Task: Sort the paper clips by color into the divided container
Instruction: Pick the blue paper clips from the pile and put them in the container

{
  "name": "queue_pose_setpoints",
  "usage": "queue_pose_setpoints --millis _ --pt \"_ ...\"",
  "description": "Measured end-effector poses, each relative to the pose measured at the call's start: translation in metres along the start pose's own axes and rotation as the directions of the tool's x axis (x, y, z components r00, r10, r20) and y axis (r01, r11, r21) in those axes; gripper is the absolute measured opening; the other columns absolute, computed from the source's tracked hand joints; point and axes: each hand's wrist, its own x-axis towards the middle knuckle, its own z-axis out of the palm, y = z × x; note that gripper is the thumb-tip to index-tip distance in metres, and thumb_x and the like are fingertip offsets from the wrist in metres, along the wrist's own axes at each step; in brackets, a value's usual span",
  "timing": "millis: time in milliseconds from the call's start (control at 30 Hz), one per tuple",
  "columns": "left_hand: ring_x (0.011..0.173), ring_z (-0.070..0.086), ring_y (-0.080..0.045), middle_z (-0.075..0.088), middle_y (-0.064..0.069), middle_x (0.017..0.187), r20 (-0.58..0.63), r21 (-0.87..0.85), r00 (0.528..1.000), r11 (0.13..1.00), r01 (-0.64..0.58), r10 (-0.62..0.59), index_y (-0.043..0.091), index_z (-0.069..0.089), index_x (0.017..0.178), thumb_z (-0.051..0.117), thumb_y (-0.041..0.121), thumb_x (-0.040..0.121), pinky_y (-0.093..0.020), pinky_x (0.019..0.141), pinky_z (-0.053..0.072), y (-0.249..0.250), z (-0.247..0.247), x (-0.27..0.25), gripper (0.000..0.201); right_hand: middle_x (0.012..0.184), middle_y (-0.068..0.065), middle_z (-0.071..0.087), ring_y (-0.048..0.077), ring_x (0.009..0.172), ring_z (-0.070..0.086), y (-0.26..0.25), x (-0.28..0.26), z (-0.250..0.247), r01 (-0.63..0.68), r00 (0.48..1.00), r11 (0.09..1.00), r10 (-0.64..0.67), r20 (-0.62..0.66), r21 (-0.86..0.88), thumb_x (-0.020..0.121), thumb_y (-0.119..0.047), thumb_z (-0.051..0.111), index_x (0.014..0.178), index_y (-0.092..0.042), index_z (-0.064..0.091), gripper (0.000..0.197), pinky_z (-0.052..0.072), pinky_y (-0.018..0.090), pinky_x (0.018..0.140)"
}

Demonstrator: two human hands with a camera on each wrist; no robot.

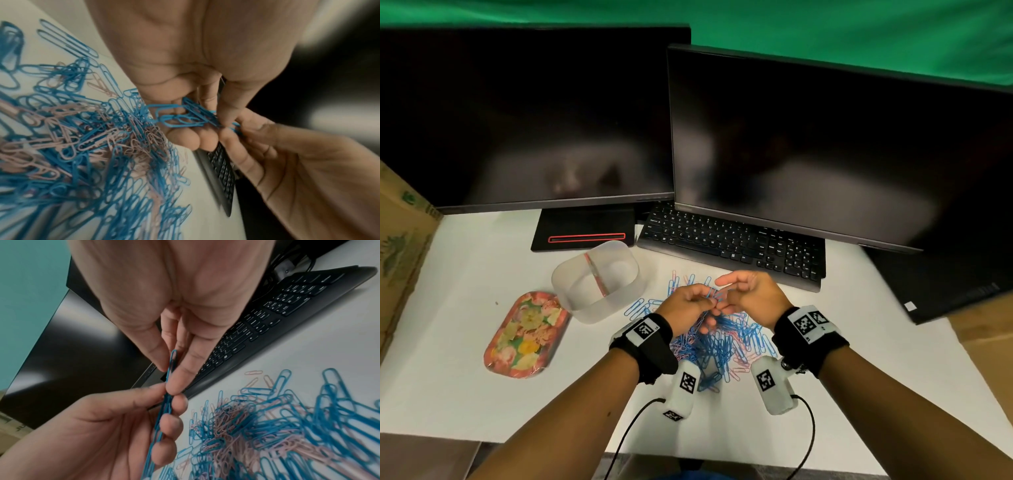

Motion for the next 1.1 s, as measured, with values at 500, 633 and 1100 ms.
queue_pose_setpoints --millis 500,633,1100 --pt "0.064 0.055 -0.024 0.059 -0.012 0.077 -0.630 -0.247 0.759 0.969 0.006 -0.165 0.009 0.060 0.083 0.050 0.007 0.093 -0.033 0.061 0.048 0.041 -0.152 -0.059 0.014 0.088 0.019 0.068 0.029 0.070 0.063 0.030 -0.001 -0.014 -0.067 0.993 0.998 0.067 -0.098 0.004 0.090 0.005 0.057 0.091 -0.004 0.067 0.013 0.055 0.022 0.055" --pt "0.055 0.046 -0.023 0.051 -0.017 0.069 -0.669 -0.221 0.693 0.962 0.160 -0.269 0.001 0.053 0.082 0.047 0.002 0.095 -0.031 0.056 0.042 0.032 -0.169 -0.056 0.015 0.091 0.022 0.068 0.030 0.073 0.063 0.040 -0.003 -0.014 -0.096 0.990 0.995 0.093 -0.108 -0.022 0.090 0.004 0.057 0.092 -0.003 0.067 0.012 0.054 0.020 0.054" --pt "0.078 0.064 -0.017 0.068 0.000 0.093 -0.445 0.636 0.848 0.768 0.073 0.288 0.020 0.067 0.097 0.063 0.012 0.085 -0.027 0.080 0.053 0.016 -0.085 -0.063 0.015 0.074 -0.011 0.066 0.008 0.069 0.061 0.062 -0.036 -0.014 0.014 1.000 0.736 -0.023 -0.004 -0.677 0.084 -0.012 0.060 0.076 -0.029 0.064 0.019 0.044 0.012 0.066"
